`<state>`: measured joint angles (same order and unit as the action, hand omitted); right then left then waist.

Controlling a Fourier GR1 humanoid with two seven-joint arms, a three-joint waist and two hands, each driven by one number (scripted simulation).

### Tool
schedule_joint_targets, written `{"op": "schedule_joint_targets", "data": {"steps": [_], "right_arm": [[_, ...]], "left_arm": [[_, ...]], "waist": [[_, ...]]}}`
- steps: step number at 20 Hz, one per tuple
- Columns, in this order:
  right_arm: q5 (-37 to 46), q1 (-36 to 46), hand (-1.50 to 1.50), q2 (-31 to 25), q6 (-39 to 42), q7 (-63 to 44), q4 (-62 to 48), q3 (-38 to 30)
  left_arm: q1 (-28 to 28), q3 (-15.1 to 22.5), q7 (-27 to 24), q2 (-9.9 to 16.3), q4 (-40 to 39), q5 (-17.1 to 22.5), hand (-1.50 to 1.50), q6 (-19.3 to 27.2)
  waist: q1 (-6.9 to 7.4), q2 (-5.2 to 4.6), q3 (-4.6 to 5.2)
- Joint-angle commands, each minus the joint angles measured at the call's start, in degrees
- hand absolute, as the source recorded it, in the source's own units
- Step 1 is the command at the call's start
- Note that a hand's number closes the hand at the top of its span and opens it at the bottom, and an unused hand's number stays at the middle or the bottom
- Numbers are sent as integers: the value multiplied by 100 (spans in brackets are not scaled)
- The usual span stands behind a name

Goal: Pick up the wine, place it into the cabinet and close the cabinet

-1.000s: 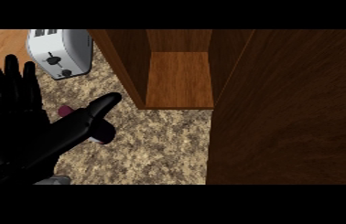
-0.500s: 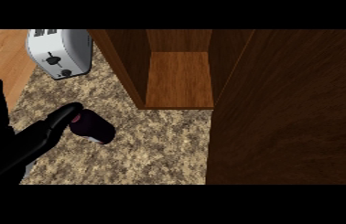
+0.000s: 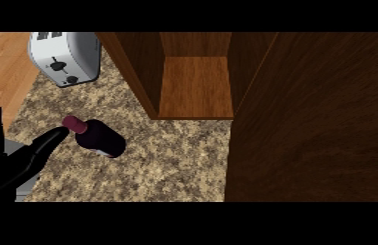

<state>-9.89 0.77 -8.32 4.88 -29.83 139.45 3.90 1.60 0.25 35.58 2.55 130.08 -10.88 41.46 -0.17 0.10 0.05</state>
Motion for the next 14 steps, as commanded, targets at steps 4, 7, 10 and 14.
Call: {"op": "schedule_joint_targets", "data": {"steps": [4, 7, 10, 14], "right_arm": [[-280, -3, -150, -26, -125, -611, 882, 48], [-856, -259, -150, -195, 271, -171, 687, -547], [-291, -161, -150, 71, 161, -56, 462, 1], [-309, -151, -150, -12, -57, -780, 1158, 57]], "left_arm": [[-873, 168, -1204, -245, -494, 1042, -150, -250], [-787, -237, -1416, -250, -745, 1404, -150, -553], [-825, -226, -2433, -252, -1575, 1975, -150, -544], [-999, -498, -2771, -254, -1689, 2186, -150, -734]], "waist": [[5, 4, 3], [-6, 0, -4], [-5, -6, 1], [-7, 5, 1]]}}
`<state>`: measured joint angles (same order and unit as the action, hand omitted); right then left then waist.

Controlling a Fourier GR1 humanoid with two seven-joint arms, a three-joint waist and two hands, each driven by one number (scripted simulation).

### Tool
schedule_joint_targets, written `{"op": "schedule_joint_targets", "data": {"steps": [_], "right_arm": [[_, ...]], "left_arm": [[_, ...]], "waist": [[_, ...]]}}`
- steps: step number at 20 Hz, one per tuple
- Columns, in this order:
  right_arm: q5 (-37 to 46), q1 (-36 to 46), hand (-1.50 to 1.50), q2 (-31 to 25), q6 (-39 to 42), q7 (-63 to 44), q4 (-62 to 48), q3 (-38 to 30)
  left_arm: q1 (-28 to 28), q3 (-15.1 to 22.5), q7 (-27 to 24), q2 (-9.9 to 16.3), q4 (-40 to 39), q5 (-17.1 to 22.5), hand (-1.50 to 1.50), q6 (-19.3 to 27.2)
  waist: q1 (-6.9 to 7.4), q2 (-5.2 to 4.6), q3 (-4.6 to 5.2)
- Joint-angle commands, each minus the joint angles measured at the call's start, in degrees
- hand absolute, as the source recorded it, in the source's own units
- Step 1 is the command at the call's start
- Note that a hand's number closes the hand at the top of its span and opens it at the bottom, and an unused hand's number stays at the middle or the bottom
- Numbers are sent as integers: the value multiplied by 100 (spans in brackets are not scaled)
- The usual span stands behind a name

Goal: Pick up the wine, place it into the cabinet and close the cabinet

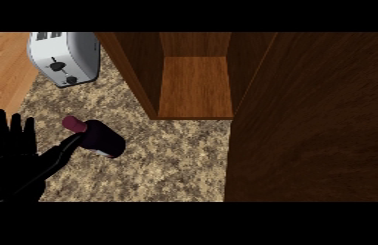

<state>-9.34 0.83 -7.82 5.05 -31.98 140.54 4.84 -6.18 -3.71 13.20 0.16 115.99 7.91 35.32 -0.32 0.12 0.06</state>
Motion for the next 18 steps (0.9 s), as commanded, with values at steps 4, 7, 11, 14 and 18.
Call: {"op": "schedule_joint_targets", "data": {"steps": [4, 7, 11, 14, 18], "right_arm": [[-710, 48, -150, -114, -22, -527, 794, -470], [-639, -100, -150, -4, -17, -578, 1029, -270], [-469, -221, -150, 82, 69, -218, 800, -259], [-359, -168, -150, 85, -53, -592, 1097, -92], [-441, 8, -150, 11, 11, -606, 1005, -256]], "left_arm": [[-83, -340, -1126, -16, -989, 594, -150, -238], [-225, -280, -1274, -16, -1079, 692, -150, -289], [-394, -136, -1875, -16, -1507, 997, -150, -401], [68, -369, -2155, -15, -2085, 1180, -150, -563], [-211, -425, -2378, -15, -2250, 1296, -150, -1016]], "waist": [[7, -5, -3], [-6, 3, -3], [2, -3, -6], [-21, -3, -2], [7, -2, -4]]}}
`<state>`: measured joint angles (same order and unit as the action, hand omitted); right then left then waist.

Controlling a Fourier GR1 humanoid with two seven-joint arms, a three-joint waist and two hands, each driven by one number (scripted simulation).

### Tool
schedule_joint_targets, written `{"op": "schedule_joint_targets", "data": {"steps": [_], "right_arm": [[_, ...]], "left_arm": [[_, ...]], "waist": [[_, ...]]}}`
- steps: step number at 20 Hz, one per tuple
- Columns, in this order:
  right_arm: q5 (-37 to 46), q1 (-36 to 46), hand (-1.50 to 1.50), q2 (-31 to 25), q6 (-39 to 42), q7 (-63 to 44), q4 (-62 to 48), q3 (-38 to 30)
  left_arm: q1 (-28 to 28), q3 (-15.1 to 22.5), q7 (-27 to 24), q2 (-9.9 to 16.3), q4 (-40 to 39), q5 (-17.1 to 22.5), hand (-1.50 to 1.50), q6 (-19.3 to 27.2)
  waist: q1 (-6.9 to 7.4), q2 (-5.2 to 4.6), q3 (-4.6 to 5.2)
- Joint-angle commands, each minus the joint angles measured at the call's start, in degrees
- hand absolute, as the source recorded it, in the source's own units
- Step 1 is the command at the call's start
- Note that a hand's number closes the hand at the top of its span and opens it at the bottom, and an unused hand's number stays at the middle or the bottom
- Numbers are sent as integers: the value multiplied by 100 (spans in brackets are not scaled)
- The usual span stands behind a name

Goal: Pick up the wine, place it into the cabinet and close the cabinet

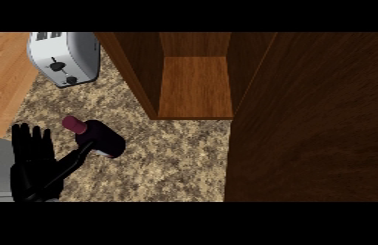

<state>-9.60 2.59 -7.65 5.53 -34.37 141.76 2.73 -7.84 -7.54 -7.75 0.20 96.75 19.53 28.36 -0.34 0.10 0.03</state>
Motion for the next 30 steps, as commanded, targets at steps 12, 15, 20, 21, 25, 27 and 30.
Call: {"op": "schedule_joint_targets", "data": {"steps": [12, 15, 20, 21, 25, 27, 30], "right_arm": [[-413, -111, -150, 92, -39, -441, 892, -34], [-301, 80, -150, 98, -103, -576, 835, 40], [-474, 162, -150, 61, -66, -646, 882, -126], [-656, -349, -150, 77, 175, -477, 1127, -51], [-316, 13, -150, 170, 7, -462, 793, -77], [-49, 181, -150, 251, -219, -835, 965, 277], [-144, 290, -150, 297, -215, -558, 641, 57]], "left_arm": [[493, -54, -1017, -13, -1394, 413, -150, -417], [163, 50, -1299, -17, -1581, 633, -150, -814], [695, -283, -1681, 67, -2552, 743, -150, -958], [526, -108, -1358, 68, -1969, 652, -150, -709], [621, -78, -1455, -2, -2162, 693, -150, -829], [856, -421, -1968, 41, -3044, 834, -150, -1148], [384, -369, -1937, 168, -2804, 952, -150, -1573]], "waist": [[3, -1, -2], [19, -1, 0], [-16, -7, 1], [-25, 5, -5], [14, -1, -3], [-6, -5, 3], [32, -1, 0]]}}
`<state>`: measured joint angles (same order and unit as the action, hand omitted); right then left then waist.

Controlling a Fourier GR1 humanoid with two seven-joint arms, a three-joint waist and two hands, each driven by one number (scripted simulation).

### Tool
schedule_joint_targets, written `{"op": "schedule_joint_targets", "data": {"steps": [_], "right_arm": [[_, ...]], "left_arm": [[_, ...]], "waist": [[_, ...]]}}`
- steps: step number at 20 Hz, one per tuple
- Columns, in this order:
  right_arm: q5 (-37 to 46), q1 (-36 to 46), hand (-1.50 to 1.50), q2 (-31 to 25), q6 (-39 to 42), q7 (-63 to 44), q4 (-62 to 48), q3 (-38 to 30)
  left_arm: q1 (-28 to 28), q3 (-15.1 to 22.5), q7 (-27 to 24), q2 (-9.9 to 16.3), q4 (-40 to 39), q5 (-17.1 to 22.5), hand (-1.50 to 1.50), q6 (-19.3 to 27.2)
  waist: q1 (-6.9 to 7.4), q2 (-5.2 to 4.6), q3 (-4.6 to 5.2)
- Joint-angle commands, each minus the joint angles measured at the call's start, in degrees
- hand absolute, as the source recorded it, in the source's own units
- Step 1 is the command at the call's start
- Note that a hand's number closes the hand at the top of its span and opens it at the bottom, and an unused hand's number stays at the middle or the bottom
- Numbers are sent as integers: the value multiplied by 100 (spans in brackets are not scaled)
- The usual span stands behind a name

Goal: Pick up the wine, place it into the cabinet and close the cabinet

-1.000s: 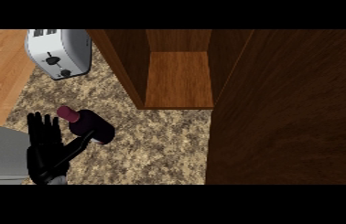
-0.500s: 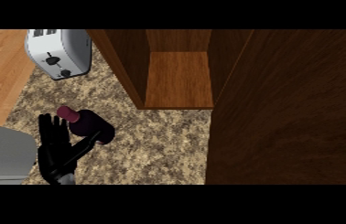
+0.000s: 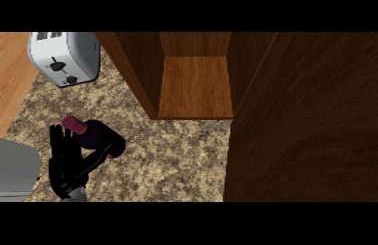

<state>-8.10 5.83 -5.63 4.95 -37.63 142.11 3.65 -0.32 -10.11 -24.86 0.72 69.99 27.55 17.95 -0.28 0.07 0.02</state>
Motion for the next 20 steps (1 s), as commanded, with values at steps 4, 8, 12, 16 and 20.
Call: {"op": "schedule_joint_targets", "data": {"steps": [4, 8, 12, 16, 20], "right_arm": [[-543, -160, -150, -131, -3, -576, 1049, -205], [-37, -331, -150, 111, -1, -301, 854, 315], [-383, -311, -150, 87, 89, -94, 660, -82], [-89, -89, -150, 111, -81, -441, 807, 176], [-295, -341, -150, 124, 277, 198, 386, -55]], "left_arm": [[597, -173, -449, -45, -1058, 127, -150, -329], [516, -328, -526, 118, -1120, 289, -150, -578], [660, -396, -886, -35, -1366, 414, -150, -666], [704, -202, -1327, -70, -1766, 691, 150, -1093], [1026, -155, -1114, 136, -1937, 423, 150, -1446]], "waist": [[-53, -3, 4], [-9, -3, 2], [-5, -4, 0], [-10, -1, 4], [-16, -7, -1]]}}
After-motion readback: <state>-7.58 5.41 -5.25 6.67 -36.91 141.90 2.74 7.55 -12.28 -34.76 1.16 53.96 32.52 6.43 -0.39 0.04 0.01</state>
